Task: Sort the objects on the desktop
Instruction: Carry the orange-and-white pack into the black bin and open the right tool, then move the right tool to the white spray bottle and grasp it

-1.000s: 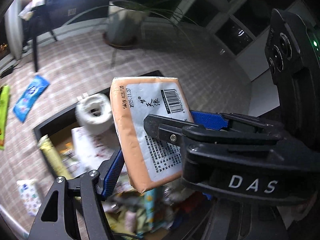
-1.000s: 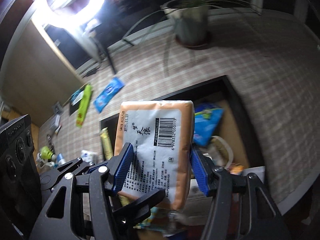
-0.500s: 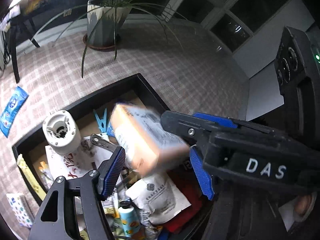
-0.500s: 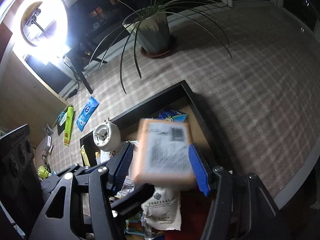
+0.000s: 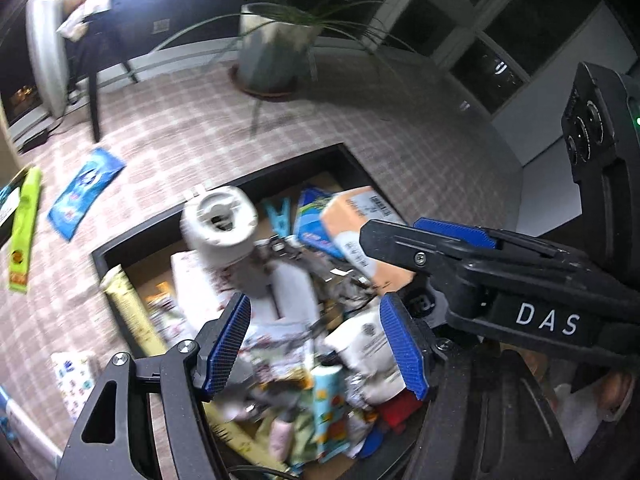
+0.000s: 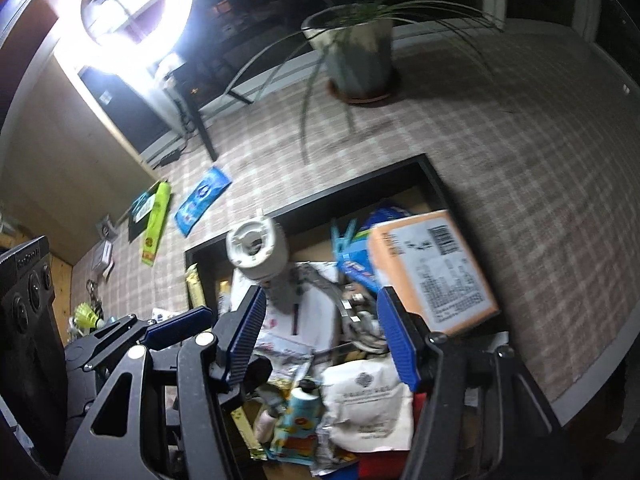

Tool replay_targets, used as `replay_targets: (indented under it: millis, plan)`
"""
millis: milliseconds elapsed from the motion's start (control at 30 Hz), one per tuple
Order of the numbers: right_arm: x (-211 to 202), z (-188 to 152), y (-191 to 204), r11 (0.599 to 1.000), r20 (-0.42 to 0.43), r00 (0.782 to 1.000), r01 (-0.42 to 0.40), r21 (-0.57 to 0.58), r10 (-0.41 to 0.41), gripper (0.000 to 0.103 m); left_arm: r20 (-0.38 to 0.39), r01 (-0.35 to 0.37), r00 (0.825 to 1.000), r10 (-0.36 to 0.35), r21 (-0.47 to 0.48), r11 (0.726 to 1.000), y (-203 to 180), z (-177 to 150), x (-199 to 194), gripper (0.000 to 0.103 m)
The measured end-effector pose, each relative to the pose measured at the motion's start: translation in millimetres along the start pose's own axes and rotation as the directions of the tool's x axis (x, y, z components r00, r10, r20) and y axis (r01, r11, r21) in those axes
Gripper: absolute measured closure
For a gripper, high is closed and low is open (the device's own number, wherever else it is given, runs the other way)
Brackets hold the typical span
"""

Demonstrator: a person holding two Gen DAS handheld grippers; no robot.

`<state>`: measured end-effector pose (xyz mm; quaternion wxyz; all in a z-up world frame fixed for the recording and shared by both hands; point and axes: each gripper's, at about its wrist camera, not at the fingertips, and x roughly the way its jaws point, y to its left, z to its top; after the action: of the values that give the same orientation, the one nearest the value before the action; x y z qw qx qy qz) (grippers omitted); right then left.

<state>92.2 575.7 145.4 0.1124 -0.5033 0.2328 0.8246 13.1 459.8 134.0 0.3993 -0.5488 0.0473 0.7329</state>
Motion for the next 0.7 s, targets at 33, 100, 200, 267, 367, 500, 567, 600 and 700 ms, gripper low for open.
replay_targets:
  millis: [33,100,200,267,367,500,567,600,700]
  plan:
    - [1.1,-1.1,5.3,1.000,-0.002,1.000,-0.006,-0.008,0.006,0.046,0.004,-0.014,1.000,0.014,-0.002,1.000,5.6,-3.4,-4.5,0.037]
    - [3.3,-4.1,17.6,0.999,-0.007,1.000,-0.016,-0.028,0.016,0.046,0.011,-0.039,0.999,0.039,-0.001,0.999,13.5,-8.3,-10.9,0.037]
    - [8.4,-9.5,35.6,0.998,-0.017,1.000,-0.022,-0.060,0.021,0.046,0.019,-0.075,0.997,0.075,-0.014,0.997,28.7,-18.3,-21.3,0.037]
    - [13.1,-13.2,46.9,0.997,-0.028,0.999,-0.034,-0.073,0.032,0.046,0.022,-0.095,0.995,0.096,-0.039,0.995,42.6,-25.8,-29.3,0.037]
    - [19.2,-19.2,63.3,0.994,-0.046,0.997,-0.058,-0.093,0.054,0.046,0.024,-0.131,0.991,0.133,-0.067,0.989,59.3,-35.7,-37.5,0.037]
    - [26.2,-27.8,87.7,0.987,-0.066,0.995,-0.083,-0.134,0.075,0.046,0.025,-0.175,0.984,0.178,-0.104,0.979,83.5,-52.5,-48.6,0.037]
    - [29.7,-31.0,101.4,0.982,-0.077,0.993,-0.100,-0.159,0.088,0.046,0.023,-0.193,0.980,0.198,-0.133,0.972,97.9,-61.9,-53.6,0.037]
    - [31.6,-32.4,107.7,0.980,-0.083,0.992,-0.107,-0.170,0.094,0.046,0.024,-0.202,0.978,0.208,-0.149,0.968,104.5,-66.1,-56.3,0.037]
    - [38.3,-36.8,128.5,0.971,-0.100,0.989,-0.126,-0.203,0.108,0.046,0.022,-0.237,0.969,0.246,-0.207,0.949,129.9,-83.4,-67.9,0.037]
